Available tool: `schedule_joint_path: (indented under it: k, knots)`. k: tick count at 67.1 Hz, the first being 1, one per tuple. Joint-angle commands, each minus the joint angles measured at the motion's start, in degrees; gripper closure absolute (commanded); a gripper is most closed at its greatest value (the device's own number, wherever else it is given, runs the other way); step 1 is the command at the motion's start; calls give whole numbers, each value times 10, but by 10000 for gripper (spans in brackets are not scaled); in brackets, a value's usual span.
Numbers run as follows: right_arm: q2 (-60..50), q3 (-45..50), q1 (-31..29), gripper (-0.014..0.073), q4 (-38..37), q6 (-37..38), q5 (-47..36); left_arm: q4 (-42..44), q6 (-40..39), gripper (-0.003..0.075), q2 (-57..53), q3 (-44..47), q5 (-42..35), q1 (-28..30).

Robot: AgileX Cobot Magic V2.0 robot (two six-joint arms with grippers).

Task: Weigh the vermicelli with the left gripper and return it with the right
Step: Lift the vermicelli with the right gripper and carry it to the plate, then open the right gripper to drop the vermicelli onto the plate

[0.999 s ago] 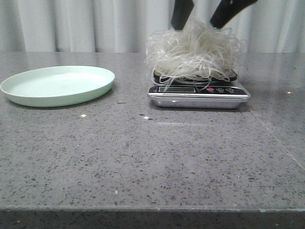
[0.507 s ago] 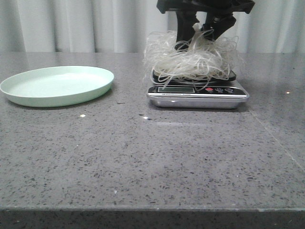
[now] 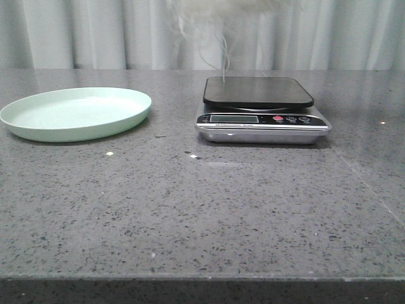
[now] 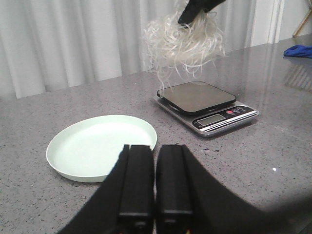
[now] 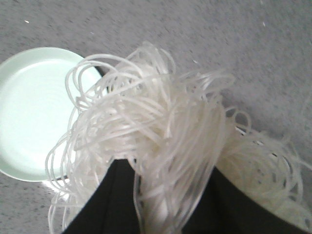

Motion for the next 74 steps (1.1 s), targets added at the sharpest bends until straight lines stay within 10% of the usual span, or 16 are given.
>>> schedule_joint_path:
  k: [1,39,56,74]
  knots:
    - [-16,-38,40,414,26,-11,-49,-6,-2,592,8,-15,-44,-1]
    - [143,-38,134,405,87,-11,-184,-6,-2,592,8,-15,-44,-1]
    - [145,-38,134,-6,89,-11,-164,-6,-2,592,8,-15,-44,-1]
    - [83,-38,89,7,84,-11,-112,-6,-2,592,8,-15,-44,-1]
